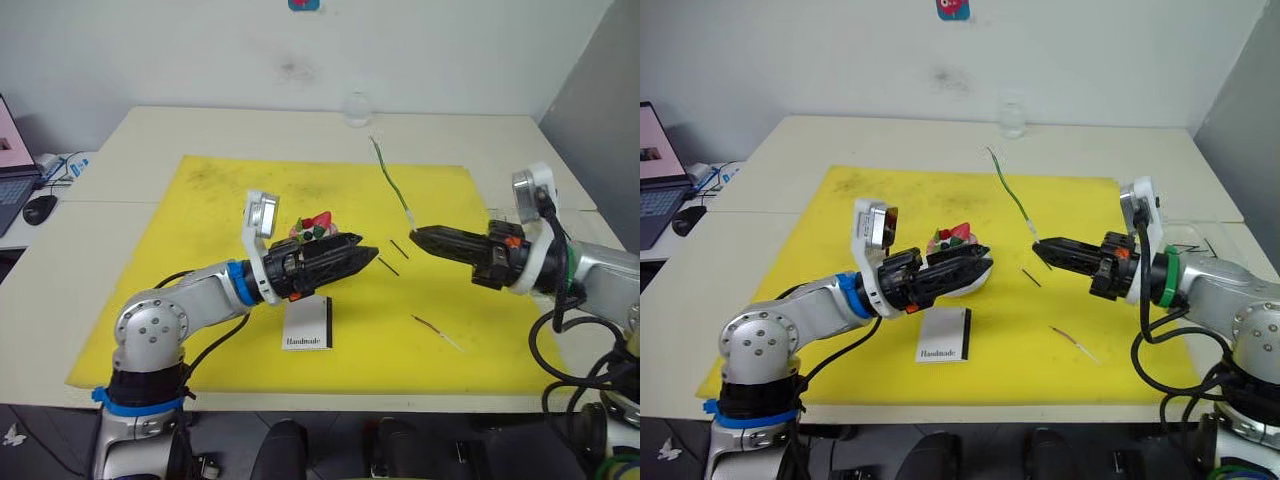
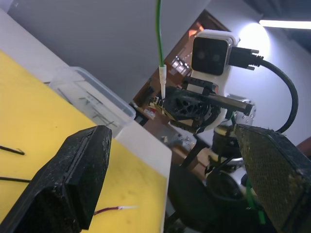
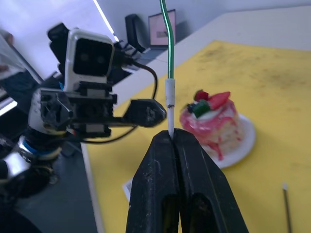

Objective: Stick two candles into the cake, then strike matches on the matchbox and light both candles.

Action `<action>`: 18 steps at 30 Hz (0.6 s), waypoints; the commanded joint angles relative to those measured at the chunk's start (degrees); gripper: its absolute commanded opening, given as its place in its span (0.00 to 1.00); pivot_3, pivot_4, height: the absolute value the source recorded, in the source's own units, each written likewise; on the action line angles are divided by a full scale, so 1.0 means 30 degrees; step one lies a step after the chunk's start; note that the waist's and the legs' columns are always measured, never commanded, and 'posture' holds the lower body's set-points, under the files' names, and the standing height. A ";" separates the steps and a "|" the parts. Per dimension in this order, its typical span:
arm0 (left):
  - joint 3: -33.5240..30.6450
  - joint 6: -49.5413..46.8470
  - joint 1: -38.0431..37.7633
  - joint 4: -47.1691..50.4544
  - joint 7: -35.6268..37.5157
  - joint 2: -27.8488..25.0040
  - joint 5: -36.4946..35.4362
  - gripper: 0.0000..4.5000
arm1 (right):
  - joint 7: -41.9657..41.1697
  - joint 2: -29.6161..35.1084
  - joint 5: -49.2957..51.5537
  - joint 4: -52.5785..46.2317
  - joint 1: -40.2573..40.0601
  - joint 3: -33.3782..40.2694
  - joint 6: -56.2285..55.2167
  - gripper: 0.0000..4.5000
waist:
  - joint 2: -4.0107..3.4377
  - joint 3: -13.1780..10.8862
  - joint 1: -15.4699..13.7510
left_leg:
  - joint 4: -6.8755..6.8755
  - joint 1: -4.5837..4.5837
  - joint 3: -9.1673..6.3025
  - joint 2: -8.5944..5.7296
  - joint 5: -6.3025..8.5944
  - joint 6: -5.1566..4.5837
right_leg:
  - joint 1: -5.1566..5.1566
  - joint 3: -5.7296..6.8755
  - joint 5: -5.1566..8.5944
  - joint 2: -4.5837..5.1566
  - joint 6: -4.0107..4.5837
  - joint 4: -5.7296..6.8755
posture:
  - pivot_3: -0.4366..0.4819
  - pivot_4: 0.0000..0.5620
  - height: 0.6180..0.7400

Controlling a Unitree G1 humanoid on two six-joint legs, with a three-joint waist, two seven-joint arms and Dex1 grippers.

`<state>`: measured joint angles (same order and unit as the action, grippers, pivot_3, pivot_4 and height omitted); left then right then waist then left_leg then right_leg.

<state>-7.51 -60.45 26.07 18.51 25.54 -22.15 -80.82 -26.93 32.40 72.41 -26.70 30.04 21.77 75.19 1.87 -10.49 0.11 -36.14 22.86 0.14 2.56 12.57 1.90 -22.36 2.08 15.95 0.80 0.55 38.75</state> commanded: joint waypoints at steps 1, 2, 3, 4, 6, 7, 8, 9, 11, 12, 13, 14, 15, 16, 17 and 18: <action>0.0123 0.0563 0.0742 -0.0125 -0.1177 0.1096 -0.1465 1.00 | 0.1930 -0.0046 0.3264 0.0187 0.0545 -0.0548 -0.0102 0.01 | 0.0001 0.0000 -0.0017 | -0.0002 0.0003 0.0003 -0.0011 -0.0001 -0.0001 | 0.0000 0.0001 0.0000 -0.0003 0.0000 0.0000 | 0.48 0.27 1.00; 0.0090 0.0675 0.0818 -0.0215 -0.1487 0.1364 -0.1816 1.00 | 0.2351 0.0046 0.3963 0.0255 0.0538 -0.0835 -0.0205 0.01 | 0.0001 0.0000 -0.0016 | -0.0005 0.0005 0.0004 -0.0016 0.0000 -0.0001 | 0.0002 -0.0001 0.0000 -0.0007 -0.0001 -0.0004 | 0.48 0.27 1.00; 0.0065 0.0754 0.0855 -0.0255 -0.1722 0.1536 -0.2110 1.00 | 0.2728 0.0166 0.4535 0.0280 0.0501 -0.1089 -0.0353 0.01 | 0.0002 0.0000 -0.0010 | -0.0004 0.0004 0.0009 -0.0023 -0.0001 -0.0001 | 0.0002 -0.0007 0.0000 -0.0008 -0.0001 -0.0004 | 0.48 0.27 1.00; 0.0059 0.0801 0.0871 -0.0278 -0.1885 0.1620 -0.2307 1.00 | 0.3052 0.0312 0.4989 0.0302 0.0461 -0.1304 -0.0524 0.01 | 0.0000 0.0000 -0.0006 | -0.0005 0.0004 0.0012 -0.0024 -0.0001 -0.0002 | 0.0002 -0.0012 -0.0001 -0.0009 -0.0001 -0.0006 | 0.48 0.27 1.00; 0.0087 0.0877 0.0833 -0.0279 -0.2204 0.1759 -0.2748 1.00 | 0.3650 0.0572 0.5900 0.0323 0.0386 -0.1793 -0.0897 0.01 | 0.0001 0.0000 -0.0003 | -0.0005 0.0001 0.0016 -0.0027 -0.0001 -0.0002 | 0.0002 -0.0019 -0.0001 -0.0014 -0.0002 -0.0004 | 0.48 0.27 1.00; 0.0100 0.0913 0.0820 -0.0284 -0.2333 0.1779 -0.2911 1.00 | 0.3886 0.0728 0.6241 0.0333 0.0355 -0.1998 -0.1097 0.01 | 0.0001 0.0000 -0.0005 | -0.0005 0.0000 0.0013 -0.0023 -0.0001 -0.0002 | 0.0002 -0.0017 -0.0001 -0.0024 -0.0002 -0.0004 | 0.48 0.27 1.00; 0.0096 0.0921 0.0804 -0.0297 -0.2413 0.1747 -0.3133 1.00 | 0.4111 0.0859 0.6582 0.0344 0.0326 -0.2208 -0.1294 0.01 | 0.0000 0.0000 -0.0006 | -0.0004 -0.0002 0.0012 -0.0022 -0.0001 -0.0002 | 0.0002 -0.0018 -0.0001 -0.0029 -0.0002 -0.0003 | 0.48 0.27 1.00; 0.0102 0.0937 0.0789 -0.0310 -0.2457 0.1685 -0.3273 1.00 | 0.4288 0.1019 0.6854 0.0343 0.0290 -0.2412 -0.1493 0.01 | 0.0001 0.0001 -0.0006 | -0.0003 -0.0003 0.0010 -0.0022 -0.0001 -0.0002 | 0.0001 -0.0015 -0.0001 -0.0036 -0.0002 -0.0002 | 0.48 0.27 1.00; 0.0209 0.0844 0.0735 -0.0283 -0.2414 0.1486 -0.3531 0.96 | 0.4570 0.1324 0.7330 0.0338 0.0195 -0.2747 -0.1886 0.00 | 0.0001 0.0001 -0.0006 | -0.0003 -0.0004 0.0008 -0.0023 -0.0001 -0.0002 | 0.0001 -0.0014 -0.0001 -0.0063 -0.0002 -0.0003 | 0.48 0.27 1.00; 0.0268 0.0812 0.0692 -0.0262 -0.2434 0.1419 -0.3682 0.91 | 0.4685 0.1489 0.7537 0.0332 0.0148 -0.2895 -0.2075 0.00 | 0.0001 0.0000 -0.0005 | -0.0003 -0.0004 0.0006 -0.0023 -0.0001 -0.0002 | 0.0001 -0.0013 -0.0001 -0.0073 -0.0001 -0.0003 | 0.48 0.27 1.00; 0.0326 0.0805 0.0651 -0.0249 -0.2448 0.1369 -0.3777 0.87 | 0.4772 0.1647 0.7713 0.0318 0.0110 -0.3042 -0.2238 0.00 | 0.0001 0.0000 -0.0006 | -0.0003 -0.0004 0.0006 -0.0023 -0.0001 -0.0002 | 0.0000 -0.0013 -0.0001 -0.0085 -0.0001 -0.0004 | 0.48 0.27 1.00; 0.0370 0.0822 0.0626 -0.0270 -0.2460 0.1350 -0.3848 0.82 | 0.4853 0.1797 0.7875 0.0316 0.0076 -0.3182 -0.2410 0.00 | 0.0001 0.0000 -0.0008 | -0.0003 -0.0004 0.0006 -0.0022 -0.0001 -0.0002 | 0.0000 -0.0014 0.0000 -0.0091 -0.0001 -0.0005 | 0.48 0.27 1.00; 0.0419 0.0818 0.0618 -0.0300 -0.2440 0.1318 -0.3889 0.75 | 0.4912 0.1935 0.7986 0.0314 0.0051 -0.3310 -0.2571 0.00 | 0.0001 0.0000 -0.0009 | -0.0003 -0.0004 0.0006 -0.0022 -0.0001 -0.0002 | 0.0000 -0.0013 0.0000 -0.0096 -0.0001 -0.0007 | 0.48 0.27 1.00; 0.0453 0.0822 0.0615 -0.0329 -0.2407 0.1285 -0.3906 0.68 | 0.4967 0.2060 0.8102 0.0308 0.0032 -0.3420 -0.2725 0.00 | 0.0001 0.0000 -0.0010 | -0.0002 -0.0002 0.0006 -0.0020 -0.0001 -0.0002 | -0.0001 -0.0013 0.0000 -0.0099 -0.0001 -0.0012 | 0.48 0.27 1.00; 0.0484 0.0833 0.0612 -0.0355 -0.2390 0.1267 -0.3936 0.61 | 0.5001 0.2183 0.8200 0.0306 0.0010 -0.3513 -0.2874 0.00 | 0.0001 0.0000 -0.0010 | -0.0002 -0.0002 0.0006 -0.0020 -0.0001 -0.0002 | -0.0001 -0.0013 0.0000 -0.0100 -0.0001 -0.0013 | 0.48 0.27 1.00; 0.0517 0.0837 0.0604 -0.0373 -0.2361 0.1231 -0.3959 0.53 | 0.5050 0.2292 0.8291 0.0301 -0.0005 -0.3614 -0.3027 0.00 | 0.0001 0.0000 -0.0012 | -0.0001 -0.0002 0.0007 -0.0021 0.0000 -0.0002 | -0.0001 -0.0014 0.0000 -0.0101 -0.0001 -0.0017 | 0.48 0.27 1.00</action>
<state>-5.96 -58.32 27.72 16.31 18.11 -18.25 -91.46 -12.09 38.52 95.55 -24.86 30.02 10.73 67.86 1.87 -10.49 0.07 -36.14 22.86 0.16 2.49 12.57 1.90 -22.36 2.03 15.95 0.50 0.54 38.69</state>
